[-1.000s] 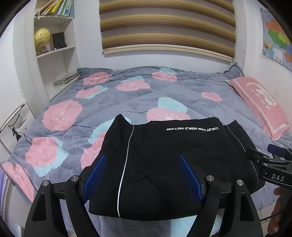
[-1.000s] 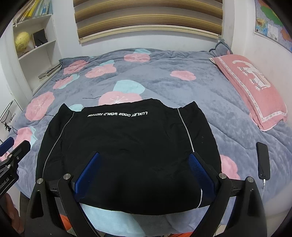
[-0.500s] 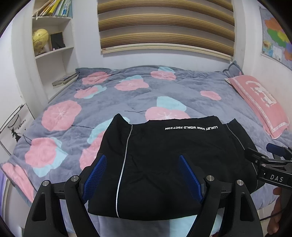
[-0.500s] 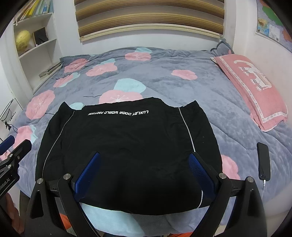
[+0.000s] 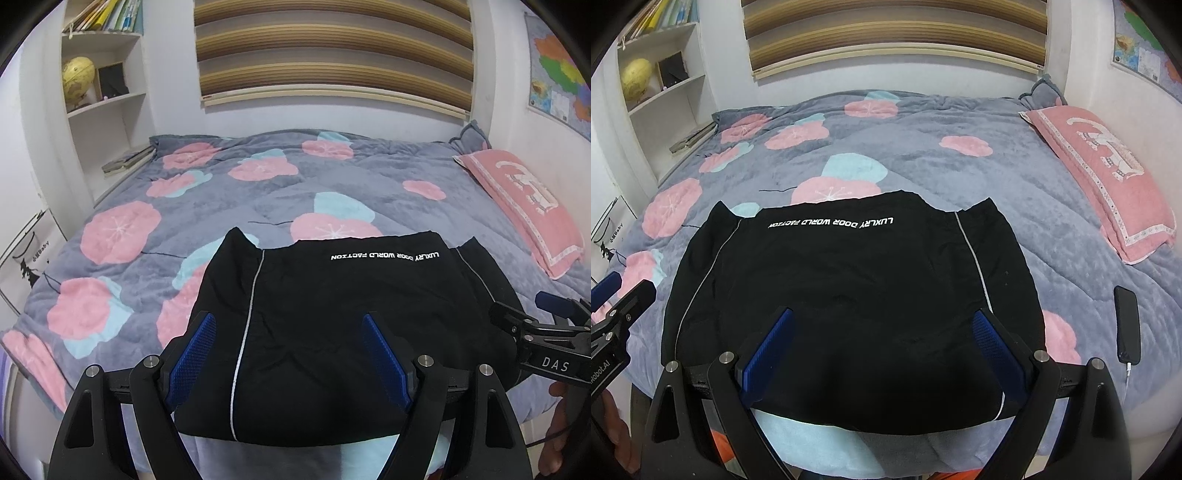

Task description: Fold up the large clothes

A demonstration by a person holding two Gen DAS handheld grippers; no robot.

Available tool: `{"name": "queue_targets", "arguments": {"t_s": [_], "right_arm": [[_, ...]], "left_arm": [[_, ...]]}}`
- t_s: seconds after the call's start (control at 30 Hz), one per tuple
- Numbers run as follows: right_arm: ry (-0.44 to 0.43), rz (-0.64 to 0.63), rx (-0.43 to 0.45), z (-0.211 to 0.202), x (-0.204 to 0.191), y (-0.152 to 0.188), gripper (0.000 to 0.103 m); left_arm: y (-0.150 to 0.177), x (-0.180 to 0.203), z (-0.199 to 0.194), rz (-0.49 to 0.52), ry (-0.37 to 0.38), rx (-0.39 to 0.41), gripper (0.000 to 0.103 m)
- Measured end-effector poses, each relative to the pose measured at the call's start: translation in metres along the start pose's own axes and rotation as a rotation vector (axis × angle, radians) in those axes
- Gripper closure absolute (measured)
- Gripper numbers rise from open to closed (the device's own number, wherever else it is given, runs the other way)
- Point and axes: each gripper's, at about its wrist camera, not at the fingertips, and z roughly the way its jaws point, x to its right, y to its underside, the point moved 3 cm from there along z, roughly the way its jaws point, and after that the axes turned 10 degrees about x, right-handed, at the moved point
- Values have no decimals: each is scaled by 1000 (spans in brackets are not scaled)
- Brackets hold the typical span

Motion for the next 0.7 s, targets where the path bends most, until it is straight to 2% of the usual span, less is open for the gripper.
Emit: {"name": "queue_targets", "arguments": {"t_s": [0.6, 0.7], "right_arm": [[-15, -6, -28, 12, 10, 0, 5], [-16, -9, -28, 13, 11, 1, 5]], "left_arm": [[3, -7, 9, 5, -51, 4, 21], [3, -5, 11, 9, -29, -6, 21]]}}
